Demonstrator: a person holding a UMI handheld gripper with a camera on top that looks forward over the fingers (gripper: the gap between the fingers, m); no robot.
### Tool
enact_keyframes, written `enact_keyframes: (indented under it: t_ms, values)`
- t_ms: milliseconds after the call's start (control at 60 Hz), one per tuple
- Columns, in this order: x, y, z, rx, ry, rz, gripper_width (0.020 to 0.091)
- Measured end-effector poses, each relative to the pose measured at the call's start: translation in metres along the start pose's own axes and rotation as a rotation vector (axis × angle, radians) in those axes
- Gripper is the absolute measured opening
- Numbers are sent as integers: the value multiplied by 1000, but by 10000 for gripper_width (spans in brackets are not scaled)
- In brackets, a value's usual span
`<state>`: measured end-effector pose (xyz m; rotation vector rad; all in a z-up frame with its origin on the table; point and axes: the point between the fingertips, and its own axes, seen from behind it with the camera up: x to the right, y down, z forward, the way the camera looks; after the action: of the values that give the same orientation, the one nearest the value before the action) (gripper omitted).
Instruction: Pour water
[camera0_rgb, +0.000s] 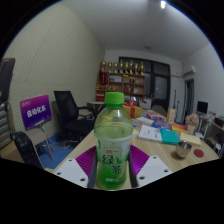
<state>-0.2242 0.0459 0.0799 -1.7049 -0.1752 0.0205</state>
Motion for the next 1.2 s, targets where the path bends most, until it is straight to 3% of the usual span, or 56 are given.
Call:
enact_keyframes:
  t_ms: [117,133,183,250,350,517,583,700,883,933,1067,1200]
  values:
    - [2,0,6,-27,-26,-11,472]
    - [1,0,6,-36,-36,-13,421]
    - [-1,0,8,-67,-58,1,386]
    - [0,4,17,-116,-103,57,383]
    - [5,-33,20,-124,-141,192,324]
    - [70,-94,36,-117,-163,794,323]
    - [114,-86,54,-114,-187,1070,321]
    - [141,-75,65,-180,-266,1581,323]
    - [173,-74,69,-122,-347,1971,321]
    - [178,-80,47,-115,-334,2061,322]
    - [188,-61,68,-72,-298,2199,324]
    - [195,-57,57,-76,-268,2252,324]
